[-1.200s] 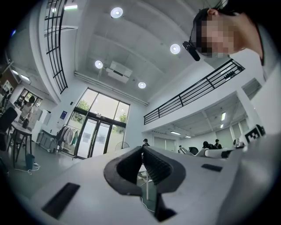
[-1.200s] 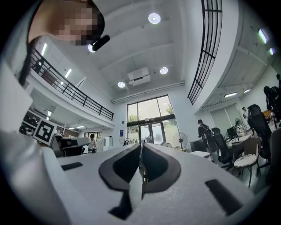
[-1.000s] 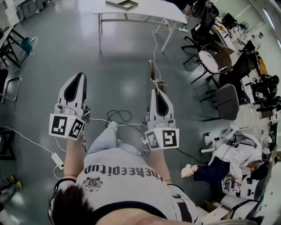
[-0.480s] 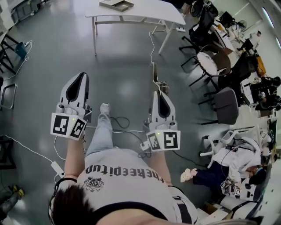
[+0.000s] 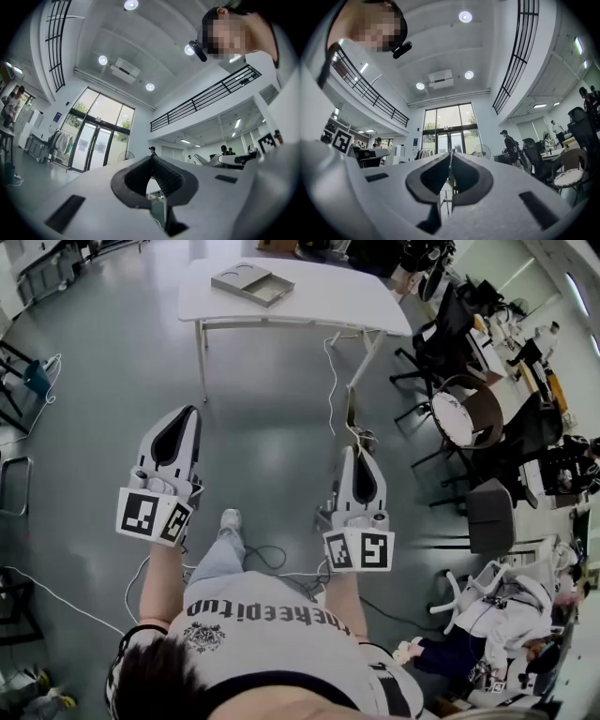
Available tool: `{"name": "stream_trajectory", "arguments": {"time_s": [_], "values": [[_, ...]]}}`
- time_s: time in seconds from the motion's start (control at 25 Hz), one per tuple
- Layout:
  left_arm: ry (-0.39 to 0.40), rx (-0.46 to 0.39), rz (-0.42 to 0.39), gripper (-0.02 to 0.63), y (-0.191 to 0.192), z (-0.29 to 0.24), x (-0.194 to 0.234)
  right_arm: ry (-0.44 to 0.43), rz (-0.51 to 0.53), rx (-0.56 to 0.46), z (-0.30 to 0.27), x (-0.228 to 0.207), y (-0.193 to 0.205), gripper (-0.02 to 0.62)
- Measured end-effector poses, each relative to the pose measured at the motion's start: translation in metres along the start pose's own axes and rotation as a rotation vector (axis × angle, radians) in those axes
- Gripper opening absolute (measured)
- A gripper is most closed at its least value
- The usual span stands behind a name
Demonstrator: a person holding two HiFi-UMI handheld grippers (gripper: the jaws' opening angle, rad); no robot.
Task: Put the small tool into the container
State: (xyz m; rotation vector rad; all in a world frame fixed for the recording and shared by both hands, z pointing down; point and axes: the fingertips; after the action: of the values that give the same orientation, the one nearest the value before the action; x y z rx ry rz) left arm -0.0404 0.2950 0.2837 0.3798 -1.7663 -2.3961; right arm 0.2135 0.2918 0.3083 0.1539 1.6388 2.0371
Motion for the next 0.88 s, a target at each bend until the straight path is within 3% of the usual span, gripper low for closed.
{"name": "stream_trajectory", "arguments": {"time_s": [0.28, 0.56, 0.88], "values": [[0.005, -0.058, -0.026, 0.015, 0.011, -0.103, 0.11, 0.016, 0.008, -0.034, -0.137, 0.005, 0.016, 0.012], [0.056, -0.029, 0.024, 0.014, 0.061, -0.175, 0.127, 0.026, 0.003, 0.024, -0.208, -0.023, 0.053, 0.012], [-0.034, -0.043, -0.007, 0.014, 0.085, -0.264, 0.176, -0.041, -0.025, 0.014, -0.321, -0.069, 0.074, 0.012]]}}
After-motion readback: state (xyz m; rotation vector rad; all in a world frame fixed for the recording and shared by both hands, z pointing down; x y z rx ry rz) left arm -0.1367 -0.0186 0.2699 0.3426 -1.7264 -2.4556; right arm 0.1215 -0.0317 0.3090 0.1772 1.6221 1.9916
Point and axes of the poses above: the fingertips, and each gripper's own axes: z backward along the fingers, x to its left, y out of its underside, and after that the axes turned 10 degrees about -z, right-handed
